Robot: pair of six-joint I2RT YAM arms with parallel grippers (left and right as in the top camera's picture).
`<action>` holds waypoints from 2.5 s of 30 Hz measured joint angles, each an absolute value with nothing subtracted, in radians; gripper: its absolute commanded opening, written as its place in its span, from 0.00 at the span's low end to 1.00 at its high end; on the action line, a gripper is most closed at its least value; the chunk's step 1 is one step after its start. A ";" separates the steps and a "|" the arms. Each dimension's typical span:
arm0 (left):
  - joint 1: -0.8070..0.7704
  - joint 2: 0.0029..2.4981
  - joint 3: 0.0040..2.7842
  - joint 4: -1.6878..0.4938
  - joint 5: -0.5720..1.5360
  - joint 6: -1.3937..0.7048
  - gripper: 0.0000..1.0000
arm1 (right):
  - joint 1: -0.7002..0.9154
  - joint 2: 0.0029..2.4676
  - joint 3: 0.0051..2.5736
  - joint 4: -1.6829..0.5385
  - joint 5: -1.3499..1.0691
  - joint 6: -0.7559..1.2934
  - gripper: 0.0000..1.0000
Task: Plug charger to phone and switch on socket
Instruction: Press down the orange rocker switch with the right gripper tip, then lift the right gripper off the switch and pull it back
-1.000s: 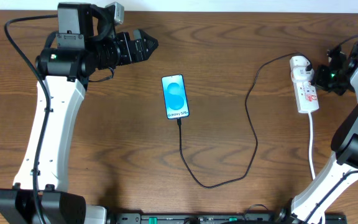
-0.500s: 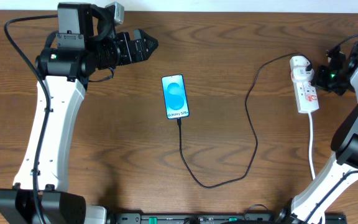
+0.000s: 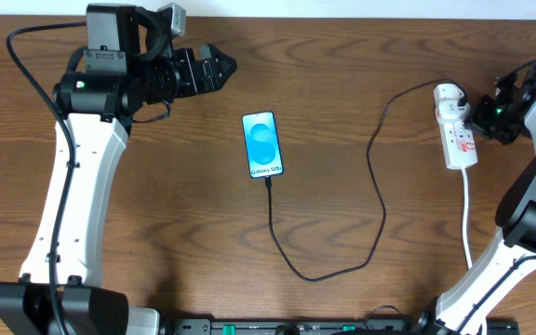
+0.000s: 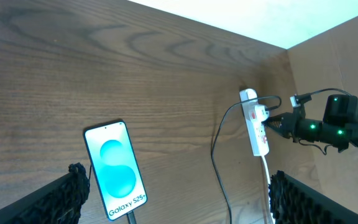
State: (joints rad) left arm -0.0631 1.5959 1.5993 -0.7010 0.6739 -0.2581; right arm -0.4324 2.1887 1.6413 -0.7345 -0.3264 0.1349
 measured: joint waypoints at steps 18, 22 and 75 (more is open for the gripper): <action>-0.063 1.596 1.599 -0.701 0.674 -0.258 0.93 | -0.430 2.188 1.633 -0.679 -0.314 0.353 0.01; -0.064 1.596 1.599 -0.701 0.674 -0.258 0.93 | -0.430 2.188 1.633 -0.683 -0.314 0.375 0.01; -0.064 1.596 1.599 -0.701 0.674 -0.258 0.93 | -0.522 1.926 1.707 -0.945 -0.549 0.099 0.01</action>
State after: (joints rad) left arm -0.0635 1.5959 1.5993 -0.7010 0.6739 -0.2581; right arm -0.5217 1.9263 1.7065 -0.9447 -0.5491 0.0990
